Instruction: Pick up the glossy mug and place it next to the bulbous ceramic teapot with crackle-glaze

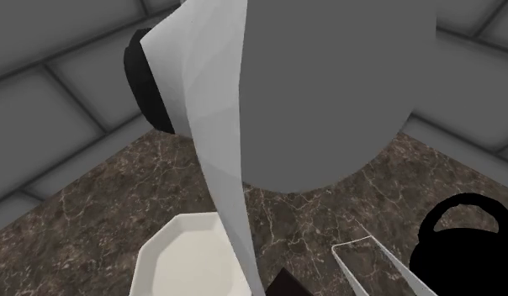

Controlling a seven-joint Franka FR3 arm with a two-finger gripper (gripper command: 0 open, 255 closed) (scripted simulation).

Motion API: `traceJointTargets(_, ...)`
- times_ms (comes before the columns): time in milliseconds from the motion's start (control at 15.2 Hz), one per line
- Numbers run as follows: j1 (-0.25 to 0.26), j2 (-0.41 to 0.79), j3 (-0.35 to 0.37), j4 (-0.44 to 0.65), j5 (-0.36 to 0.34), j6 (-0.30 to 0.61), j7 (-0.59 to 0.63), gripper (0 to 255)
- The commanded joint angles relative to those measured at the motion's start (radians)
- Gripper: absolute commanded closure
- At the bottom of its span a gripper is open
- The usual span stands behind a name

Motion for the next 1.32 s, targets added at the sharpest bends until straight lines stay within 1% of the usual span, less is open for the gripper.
traceJointTargets(0, -0.008, 0.074, -0.005, 0.051, 0.003, 0.019, -0.014, 0)
traceJointTargets(264, -0.022, 0.228, -0.011, 0.186, 0.010, 0.032, -0.034, 0)
traceJointTargets(330, -0.023, 0.242, -0.011, 0.199, 0.010, 0.032, -0.035, 0)
traceJointTargets(792, -0.027, 0.306, -0.010, 0.189, 0.015, 0.106, -0.038, 0)
traceJointTargets(1254, -0.027, 0.306, -0.010, 0.189, 0.015, 0.106, -0.038, 0)
